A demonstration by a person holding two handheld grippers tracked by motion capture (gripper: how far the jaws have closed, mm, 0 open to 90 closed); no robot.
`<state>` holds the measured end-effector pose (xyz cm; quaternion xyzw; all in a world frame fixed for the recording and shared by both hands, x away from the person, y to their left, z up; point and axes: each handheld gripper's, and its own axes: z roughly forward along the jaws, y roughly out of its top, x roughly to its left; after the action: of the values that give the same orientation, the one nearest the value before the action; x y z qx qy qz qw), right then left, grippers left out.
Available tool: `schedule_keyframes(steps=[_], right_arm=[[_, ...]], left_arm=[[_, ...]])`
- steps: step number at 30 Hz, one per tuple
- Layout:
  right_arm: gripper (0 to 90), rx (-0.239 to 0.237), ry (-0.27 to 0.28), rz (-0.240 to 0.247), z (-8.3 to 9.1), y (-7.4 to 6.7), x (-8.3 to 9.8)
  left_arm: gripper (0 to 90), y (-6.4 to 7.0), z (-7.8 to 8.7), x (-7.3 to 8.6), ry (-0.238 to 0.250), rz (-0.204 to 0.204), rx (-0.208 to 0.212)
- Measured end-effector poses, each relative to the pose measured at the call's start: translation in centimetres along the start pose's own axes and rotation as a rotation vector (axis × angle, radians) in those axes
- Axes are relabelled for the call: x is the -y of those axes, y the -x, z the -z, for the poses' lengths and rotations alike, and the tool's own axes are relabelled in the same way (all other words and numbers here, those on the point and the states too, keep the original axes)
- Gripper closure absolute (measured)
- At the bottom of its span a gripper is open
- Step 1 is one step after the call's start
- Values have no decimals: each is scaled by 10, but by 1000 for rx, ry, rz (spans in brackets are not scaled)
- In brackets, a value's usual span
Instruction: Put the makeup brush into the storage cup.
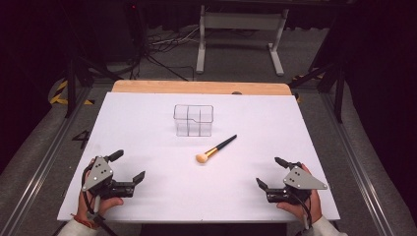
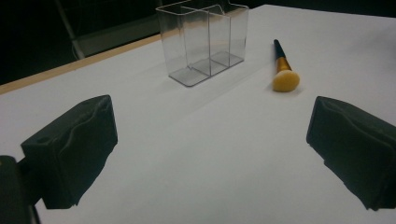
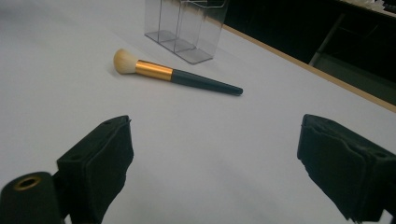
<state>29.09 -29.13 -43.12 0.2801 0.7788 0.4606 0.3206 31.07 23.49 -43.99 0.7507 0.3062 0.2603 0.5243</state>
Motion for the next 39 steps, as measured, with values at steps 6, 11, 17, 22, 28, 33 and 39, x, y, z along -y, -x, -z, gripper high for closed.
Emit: schedule_keyframes(steps=[6,11,17,22,28,33,39], right_arm=[[117,-5,-11,7,1,1,-1],[126,-22,-14,16,-3,1,-4],[136,-50,-46,43,-8,6,-11],[155,-100,-88,90,-15,9,-23],[160,-163,-186,196,-35,9,-45],[178,-231,-276,239,-55,10,-61],[198,-287,-369,376,-88,0,-85]], left_arm=[[30,5,0,7,-32,-12,17],[32,5,6,9,-32,0,11],[34,6,10,11,-44,6,8],[34,6,11,13,-49,12,13],[34,8,9,13,-61,2,16],[29,9,8,14,-57,4,38],[26,9,8,15,-61,1,44]])
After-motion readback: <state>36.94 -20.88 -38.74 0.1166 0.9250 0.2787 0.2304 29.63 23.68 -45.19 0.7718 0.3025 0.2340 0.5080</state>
